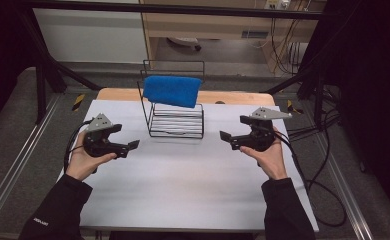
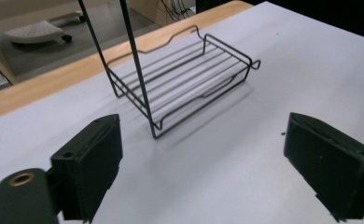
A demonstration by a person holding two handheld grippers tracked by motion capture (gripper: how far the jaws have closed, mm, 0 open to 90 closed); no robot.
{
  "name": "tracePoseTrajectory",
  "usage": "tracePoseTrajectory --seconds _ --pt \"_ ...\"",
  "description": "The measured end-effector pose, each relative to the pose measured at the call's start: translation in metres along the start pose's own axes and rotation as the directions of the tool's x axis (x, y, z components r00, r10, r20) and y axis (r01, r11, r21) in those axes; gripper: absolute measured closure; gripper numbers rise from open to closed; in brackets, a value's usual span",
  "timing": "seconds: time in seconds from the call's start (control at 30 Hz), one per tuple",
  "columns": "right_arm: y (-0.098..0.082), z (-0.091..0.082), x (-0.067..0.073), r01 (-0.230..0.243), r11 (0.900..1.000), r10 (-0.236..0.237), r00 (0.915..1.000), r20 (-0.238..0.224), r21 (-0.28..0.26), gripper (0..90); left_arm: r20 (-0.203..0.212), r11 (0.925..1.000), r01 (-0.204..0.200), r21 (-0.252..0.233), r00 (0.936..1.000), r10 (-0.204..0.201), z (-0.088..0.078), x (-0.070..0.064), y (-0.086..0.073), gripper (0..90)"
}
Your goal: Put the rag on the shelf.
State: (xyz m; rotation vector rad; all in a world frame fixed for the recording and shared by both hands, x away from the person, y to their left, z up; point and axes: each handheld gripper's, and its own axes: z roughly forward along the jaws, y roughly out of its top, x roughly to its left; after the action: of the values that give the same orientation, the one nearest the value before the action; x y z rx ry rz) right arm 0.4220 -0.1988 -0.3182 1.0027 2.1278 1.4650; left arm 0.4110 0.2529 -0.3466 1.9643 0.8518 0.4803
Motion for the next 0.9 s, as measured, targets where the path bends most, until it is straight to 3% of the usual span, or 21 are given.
tracePoseTrajectory --seconds 0.4,0.47,0.7,0.9 --pt "-0.079 -0.017 -0.020 -0.027 0.994 0.025 0.9996 0.016 0.107 0.6 -0.003 0.9983 0.051 0.027 0.9987 -0.051 0.003 0.001 -0.066 5.7" --pt "-0.090 -0.020 -0.022 -0.050 0.992 0.048 0.9987 0.018 0.113 0.6 -0.010 0.9981 0.053 0.031 0.9986 -0.053 0.002 0.002 -0.075 5.7" --pt "-0.125 -0.030 -0.028 -0.078 0.986 0.077 0.9970 0.009 0.146 0.7 -0.006 0.9969 0.041 0.067 0.9992 -0.040 0.000 0.004 -0.097 5.7" --pt "-0.140 -0.036 -0.029 -0.085 0.984 0.085 0.9964 0.005 0.156 0.7 0.004 0.9970 0.050 0.060 0.9987 -0.050 -0.002 0.004 -0.107 5.7"
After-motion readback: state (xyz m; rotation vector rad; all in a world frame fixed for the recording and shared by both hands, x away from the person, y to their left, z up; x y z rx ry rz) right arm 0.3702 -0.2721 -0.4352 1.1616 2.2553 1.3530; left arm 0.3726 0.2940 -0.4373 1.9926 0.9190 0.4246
